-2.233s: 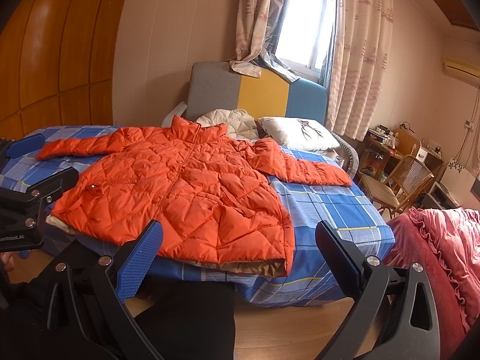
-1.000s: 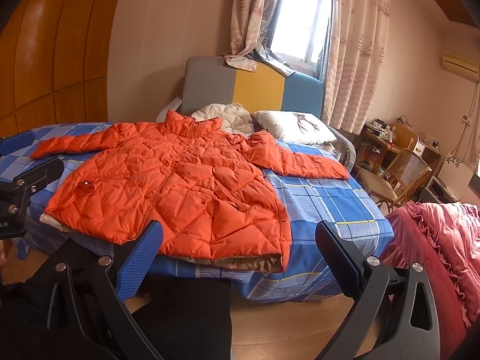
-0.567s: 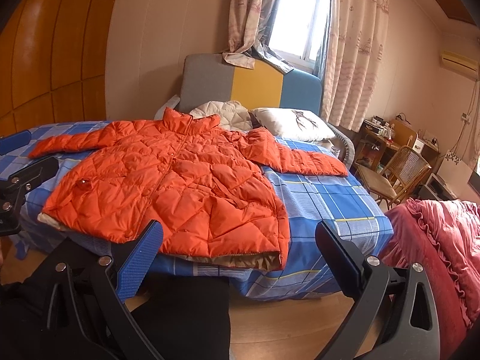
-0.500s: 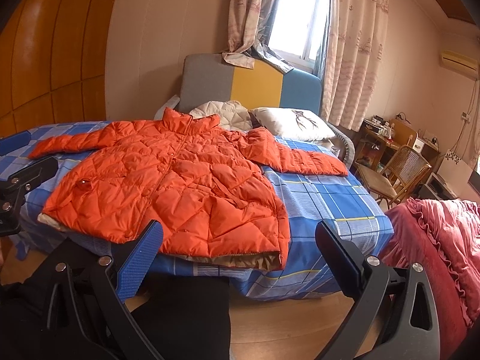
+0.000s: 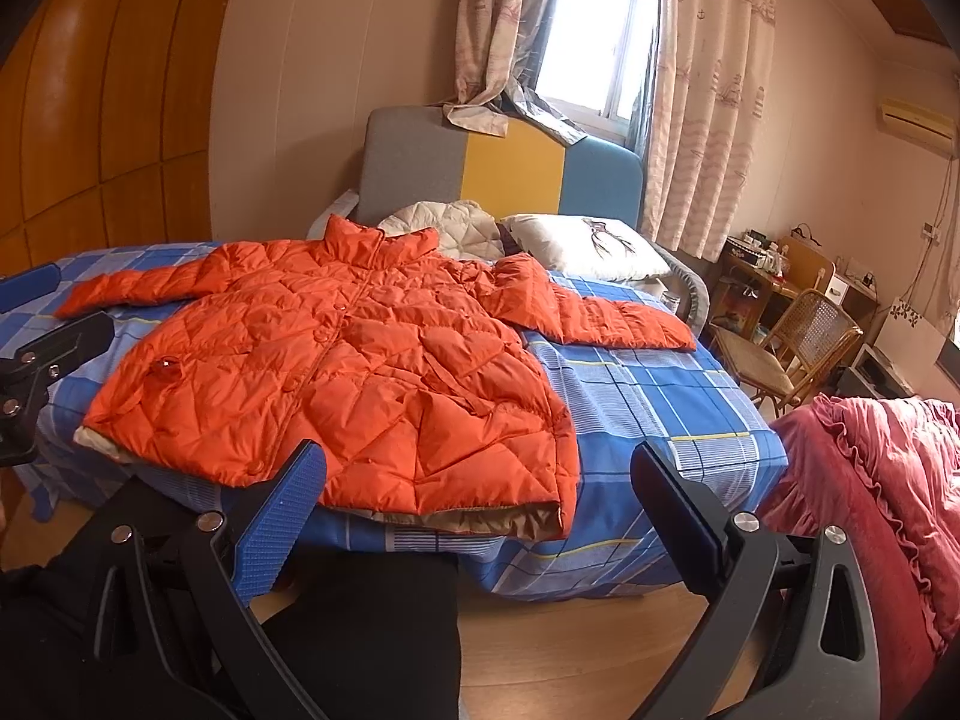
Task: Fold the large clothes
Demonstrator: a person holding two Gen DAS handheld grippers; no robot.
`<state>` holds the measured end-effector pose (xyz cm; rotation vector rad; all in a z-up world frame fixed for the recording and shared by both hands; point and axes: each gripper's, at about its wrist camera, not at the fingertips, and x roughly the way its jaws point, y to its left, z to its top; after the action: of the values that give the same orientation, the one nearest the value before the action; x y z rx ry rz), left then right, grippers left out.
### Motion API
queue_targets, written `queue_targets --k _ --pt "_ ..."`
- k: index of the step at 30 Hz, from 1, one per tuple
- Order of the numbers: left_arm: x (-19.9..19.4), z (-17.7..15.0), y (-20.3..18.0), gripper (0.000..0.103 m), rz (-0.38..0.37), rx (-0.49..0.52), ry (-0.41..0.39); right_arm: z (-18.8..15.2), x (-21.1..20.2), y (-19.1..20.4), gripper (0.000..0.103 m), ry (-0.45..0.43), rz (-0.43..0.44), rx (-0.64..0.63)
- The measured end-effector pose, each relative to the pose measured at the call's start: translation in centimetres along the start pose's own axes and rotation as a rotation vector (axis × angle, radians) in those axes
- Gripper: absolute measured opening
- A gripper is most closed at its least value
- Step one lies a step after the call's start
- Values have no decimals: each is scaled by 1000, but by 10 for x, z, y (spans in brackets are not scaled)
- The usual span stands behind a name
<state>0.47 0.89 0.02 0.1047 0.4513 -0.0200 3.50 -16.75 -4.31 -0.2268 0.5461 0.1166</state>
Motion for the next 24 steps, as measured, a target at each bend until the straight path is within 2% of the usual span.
queue_targets --k 7,13,17,22,24 --pt "2 -2 2 101 -13 -16 6 -2 2 1 100 13 2 -2" --pt "10 -5 17 101 -54 -70 17 -8 18 -5 100 56 -13 1" --pt "28 -12 34 101 -68 -144 64 -13 43 -14 100 127 -34 26" --pt "66 -23 54 101 6 -181 160 -8 76 -40 100 199 -33 145" --pt "78 -24 58 101 5 -189 179 -3 92 -49 100 214 -44 179"
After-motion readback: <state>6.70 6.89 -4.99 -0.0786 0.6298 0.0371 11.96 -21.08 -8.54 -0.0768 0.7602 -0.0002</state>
